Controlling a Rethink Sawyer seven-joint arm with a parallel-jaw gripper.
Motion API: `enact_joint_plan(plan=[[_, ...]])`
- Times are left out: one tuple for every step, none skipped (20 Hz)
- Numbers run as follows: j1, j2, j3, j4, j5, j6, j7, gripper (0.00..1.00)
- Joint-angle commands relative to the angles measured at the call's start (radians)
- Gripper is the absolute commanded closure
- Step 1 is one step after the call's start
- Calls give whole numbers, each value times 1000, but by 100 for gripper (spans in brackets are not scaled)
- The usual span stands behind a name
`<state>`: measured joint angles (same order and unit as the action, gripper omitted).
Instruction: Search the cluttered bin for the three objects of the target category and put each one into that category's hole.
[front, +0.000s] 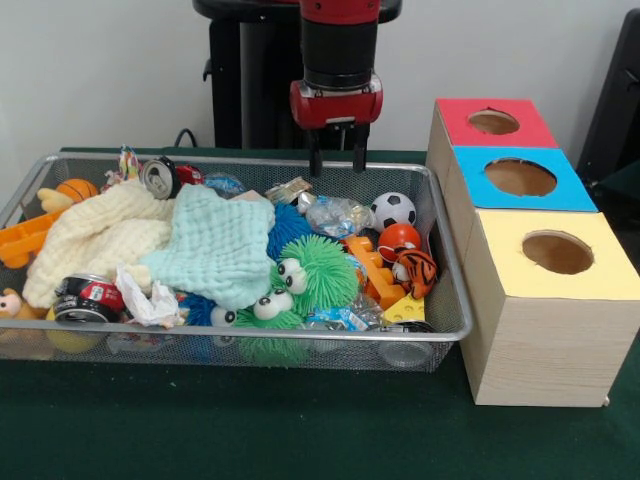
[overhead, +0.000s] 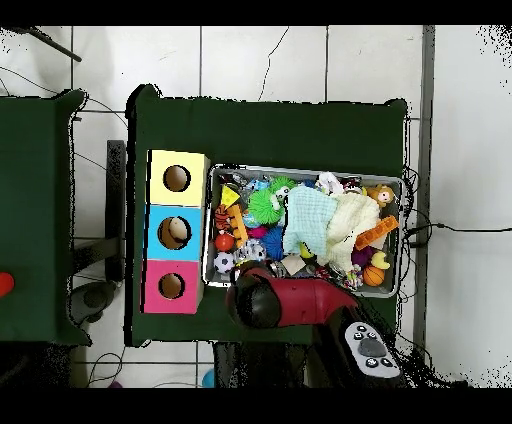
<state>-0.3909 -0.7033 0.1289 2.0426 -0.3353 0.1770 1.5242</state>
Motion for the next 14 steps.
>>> enact_joint_plan(plan=[[7,13,70,-140,40,76,96,0],[13,20,64,-145,38,69,100,0],[18,27,58,-150,36,61,105,0],[23,34,52,-155,35,53,109,0],[29,41,46,-161,34,48,114,0],[35,48,40,-167,34,42,119,0],[42,56,33,-173,34,36,125,0],[45,63,30,-178,32,30,127,0],[49,71,26,-182,30,21,130,0],[53,79,21,-186,28,13,133,0],[57,89,16,-190,25,0,136,0],[60,99,11,-194,22,-12,139,0],[64,109,6,-199,18,-25,142,0],[67,110,3,-200,17,-28,143,0]])
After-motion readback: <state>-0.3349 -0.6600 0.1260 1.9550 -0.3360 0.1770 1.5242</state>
